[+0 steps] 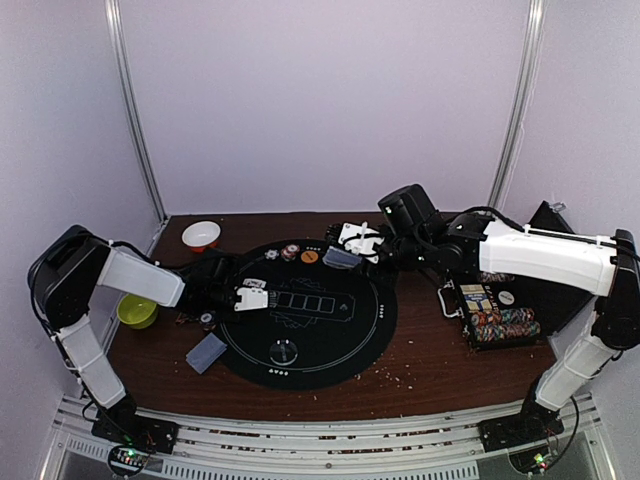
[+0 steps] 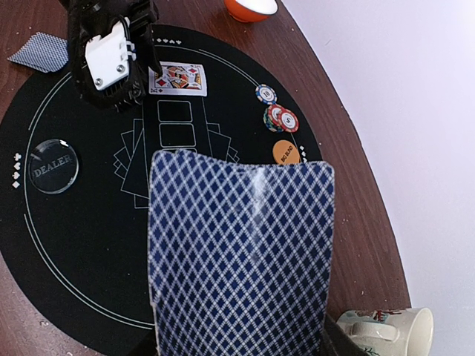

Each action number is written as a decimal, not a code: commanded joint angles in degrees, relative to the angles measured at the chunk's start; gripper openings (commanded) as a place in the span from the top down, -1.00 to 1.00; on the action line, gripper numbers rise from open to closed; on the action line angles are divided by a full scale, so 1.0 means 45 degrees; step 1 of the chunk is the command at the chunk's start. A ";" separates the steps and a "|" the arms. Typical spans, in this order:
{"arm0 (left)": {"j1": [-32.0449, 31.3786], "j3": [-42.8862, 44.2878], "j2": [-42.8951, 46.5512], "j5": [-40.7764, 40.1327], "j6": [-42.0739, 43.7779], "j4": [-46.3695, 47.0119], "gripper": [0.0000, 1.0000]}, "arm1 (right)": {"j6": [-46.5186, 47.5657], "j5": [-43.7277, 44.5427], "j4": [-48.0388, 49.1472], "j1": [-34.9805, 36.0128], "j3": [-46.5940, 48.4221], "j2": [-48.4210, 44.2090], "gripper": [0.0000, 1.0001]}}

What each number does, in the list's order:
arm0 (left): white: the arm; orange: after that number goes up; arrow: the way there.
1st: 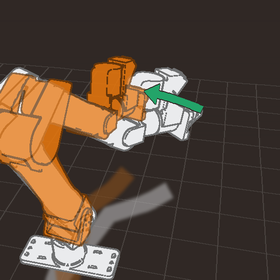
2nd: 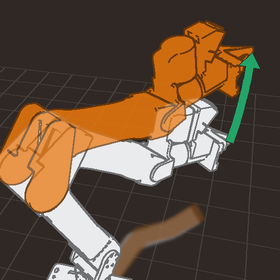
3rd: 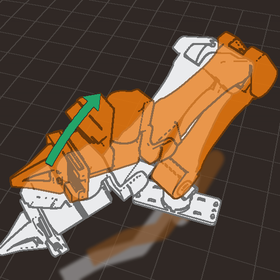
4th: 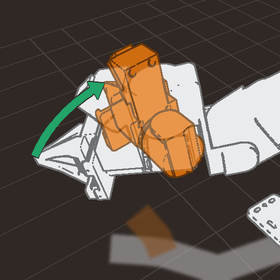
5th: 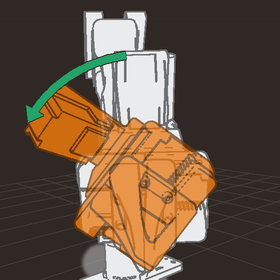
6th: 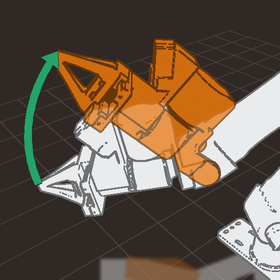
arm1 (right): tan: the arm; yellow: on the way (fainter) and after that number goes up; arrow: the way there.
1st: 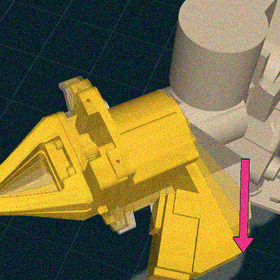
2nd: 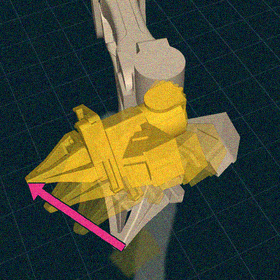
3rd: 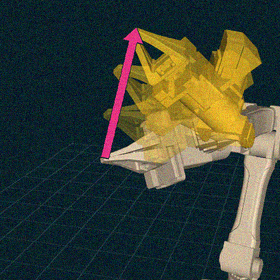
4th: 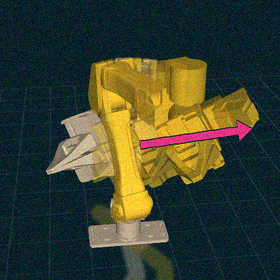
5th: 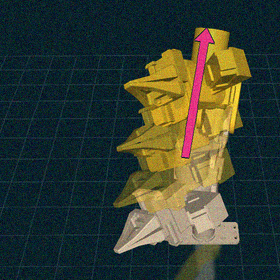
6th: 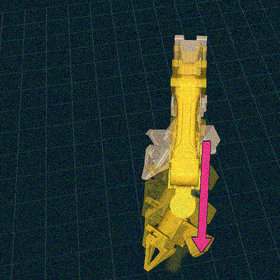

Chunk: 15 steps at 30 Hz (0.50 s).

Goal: Distribute texas hold em gaming equipment
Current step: Flop the poker card into the community card area, then pick up the poker card from the face-down deck piles.

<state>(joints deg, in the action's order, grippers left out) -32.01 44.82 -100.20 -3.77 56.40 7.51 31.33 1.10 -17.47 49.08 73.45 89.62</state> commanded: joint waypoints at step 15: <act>-0.0676 0.1695 0.3589 0.2700 -0.4148 -0.3353 -0.04 | -0.0029 0.0038 0.0065 -0.0076 -0.0011 -0.0367 0.05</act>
<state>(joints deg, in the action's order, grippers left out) -34.89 46.85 -92.03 -0.10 48.12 -5.63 31.33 1.08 -17.47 49.08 73.45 89.62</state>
